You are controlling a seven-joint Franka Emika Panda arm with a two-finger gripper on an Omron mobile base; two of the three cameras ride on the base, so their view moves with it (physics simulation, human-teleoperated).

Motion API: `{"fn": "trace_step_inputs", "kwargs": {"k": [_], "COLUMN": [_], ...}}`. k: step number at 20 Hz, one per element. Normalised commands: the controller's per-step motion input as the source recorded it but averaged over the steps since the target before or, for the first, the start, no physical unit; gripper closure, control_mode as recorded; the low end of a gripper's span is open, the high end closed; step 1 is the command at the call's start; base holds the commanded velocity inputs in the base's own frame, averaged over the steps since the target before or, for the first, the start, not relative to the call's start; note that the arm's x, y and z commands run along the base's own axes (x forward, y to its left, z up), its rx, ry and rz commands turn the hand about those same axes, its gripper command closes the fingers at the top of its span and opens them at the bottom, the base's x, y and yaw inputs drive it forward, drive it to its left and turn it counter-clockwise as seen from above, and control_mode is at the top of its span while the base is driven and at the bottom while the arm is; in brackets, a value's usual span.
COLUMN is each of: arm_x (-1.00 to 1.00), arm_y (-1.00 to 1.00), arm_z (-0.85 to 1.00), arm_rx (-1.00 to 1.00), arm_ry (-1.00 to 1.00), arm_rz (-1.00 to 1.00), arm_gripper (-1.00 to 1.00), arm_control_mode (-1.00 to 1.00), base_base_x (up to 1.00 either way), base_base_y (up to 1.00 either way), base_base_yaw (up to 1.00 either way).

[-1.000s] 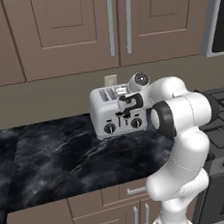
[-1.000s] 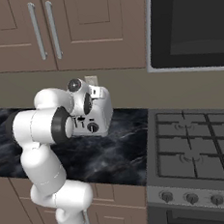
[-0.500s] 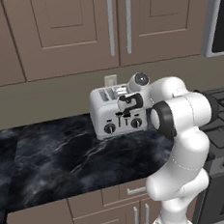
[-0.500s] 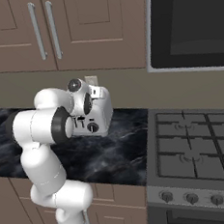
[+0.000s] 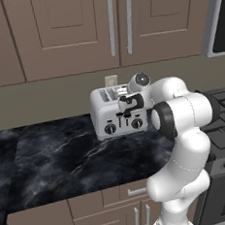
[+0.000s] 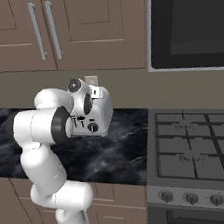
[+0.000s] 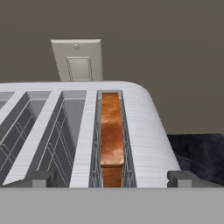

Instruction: Start the toaster. Once the lever pops up, take the bread to the plate on the dining counter.

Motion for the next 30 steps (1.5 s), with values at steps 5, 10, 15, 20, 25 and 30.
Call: {"fn": "trace_step_inputs", "kwargs": {"k": [5, 10, 15, 20, 25, 30], "arm_x": [0.00, 0.00, 0.00, 0.00, 0.00, 0.00], "arm_y": [0.00, 0.00, 0.00, 0.00, 0.00, 0.00], "arm_z": [0.00, 0.00, 0.00, 0.00, 0.00, 0.00], "arm_rx": [0.00, 0.00, 0.00, 0.00, 0.00, 0.00], "arm_ry": [0.00, 0.00, 0.00, 0.00, 0.00, 0.00], "arm_rz": [0.00, 0.00, 0.00, 0.00, 0.00, 0.00], "arm_gripper": [-1.00, -1.00, -1.00, -1.00, -1.00, -1.00], "arm_control_mode": [-1.00, -1.00, -1.00, -1.00, -1.00, -1.00], "base_base_x": [0.00, 0.00, 0.00, 0.00, 0.00, 0.00], "base_base_y": [0.00, 0.00, 0.00, 0.00, 0.00, 0.00], "base_base_yaw": [0.00, 0.00, 0.00, 0.00, 0.00, 0.00]}}
